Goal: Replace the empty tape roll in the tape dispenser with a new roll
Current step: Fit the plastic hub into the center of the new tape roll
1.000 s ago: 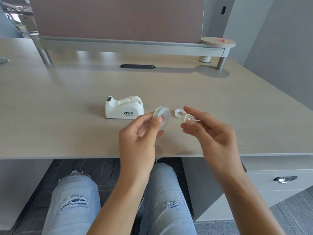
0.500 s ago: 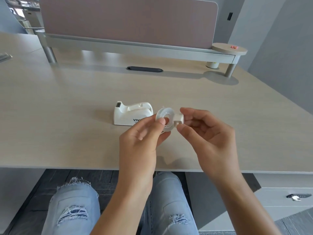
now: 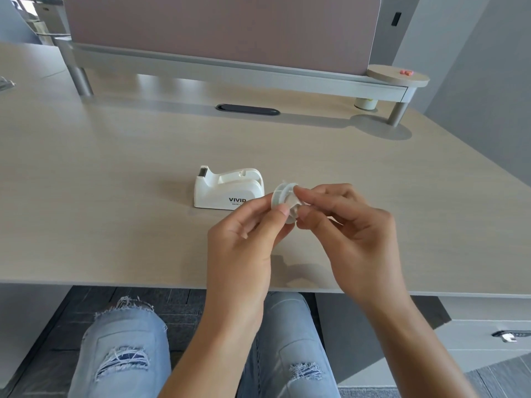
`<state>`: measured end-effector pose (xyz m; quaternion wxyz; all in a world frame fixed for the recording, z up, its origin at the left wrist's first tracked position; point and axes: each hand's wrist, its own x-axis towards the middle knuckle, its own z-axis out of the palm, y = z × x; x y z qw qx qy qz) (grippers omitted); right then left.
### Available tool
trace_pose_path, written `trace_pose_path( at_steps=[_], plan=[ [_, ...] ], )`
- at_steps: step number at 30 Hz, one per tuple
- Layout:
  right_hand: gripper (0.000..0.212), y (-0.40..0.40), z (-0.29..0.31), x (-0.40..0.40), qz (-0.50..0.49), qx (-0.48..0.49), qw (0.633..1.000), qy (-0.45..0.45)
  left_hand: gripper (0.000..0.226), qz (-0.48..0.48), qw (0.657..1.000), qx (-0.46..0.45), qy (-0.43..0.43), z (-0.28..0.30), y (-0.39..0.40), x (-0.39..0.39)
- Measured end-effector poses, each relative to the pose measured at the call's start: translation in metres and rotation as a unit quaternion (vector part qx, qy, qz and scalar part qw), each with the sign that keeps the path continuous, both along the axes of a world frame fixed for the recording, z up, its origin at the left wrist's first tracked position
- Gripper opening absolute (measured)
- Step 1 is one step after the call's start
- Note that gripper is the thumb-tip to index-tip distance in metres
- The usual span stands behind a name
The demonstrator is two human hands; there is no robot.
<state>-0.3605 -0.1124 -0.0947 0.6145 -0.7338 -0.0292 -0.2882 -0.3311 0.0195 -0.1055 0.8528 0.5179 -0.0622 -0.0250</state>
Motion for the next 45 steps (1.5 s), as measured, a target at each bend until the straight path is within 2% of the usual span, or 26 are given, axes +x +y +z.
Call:
trace_pose_path(
  at_steps=[7, 17, 21, 27, 33, 39, 45],
  plan=[
    [0.013, -0.005, 0.0, 0.001, -0.021, 0.018, 0.999, 0.02, 0.017, 0.008, 1.0, 0.005, -0.008, 0.001, 0.001, 0.001],
    [0.021, -0.009, 0.005, -0.002, 0.028, -0.015, 0.999, 0.032, 0.017, 0.026, 0.998, 0.04, -0.041, 0.002, 0.002, -0.003],
    [0.016, -0.01, 0.007, -0.003, 0.035, -0.036, 0.998, 0.042, 0.019, 0.02, 0.999, 0.027, -0.029, 0.003, 0.002, -0.002],
    [0.024, -0.012, 0.003, 0.0, -0.024, -0.109, 0.993, 0.024, 0.02, 0.015, 1.0, 0.006, -0.013, 0.0, -0.001, -0.003],
    [0.024, -0.01, -0.002, 0.003, -0.051, -0.142, 0.988, -0.019, 0.022, 0.011, 0.999, 0.028, -0.037, 0.001, -0.004, -0.003],
    [0.025, -0.01, 0.0, 0.003, -0.033, -0.185, 0.982, -0.008, 0.023, 0.023, 0.999, 0.016, -0.034, -0.004, -0.005, -0.003],
    [0.032, -0.01, 0.0, 0.004, -0.015, -0.154, 0.988, -0.01, 0.022, 0.018, 1.0, -0.003, -0.019, -0.006, -0.005, -0.004]
  ],
)
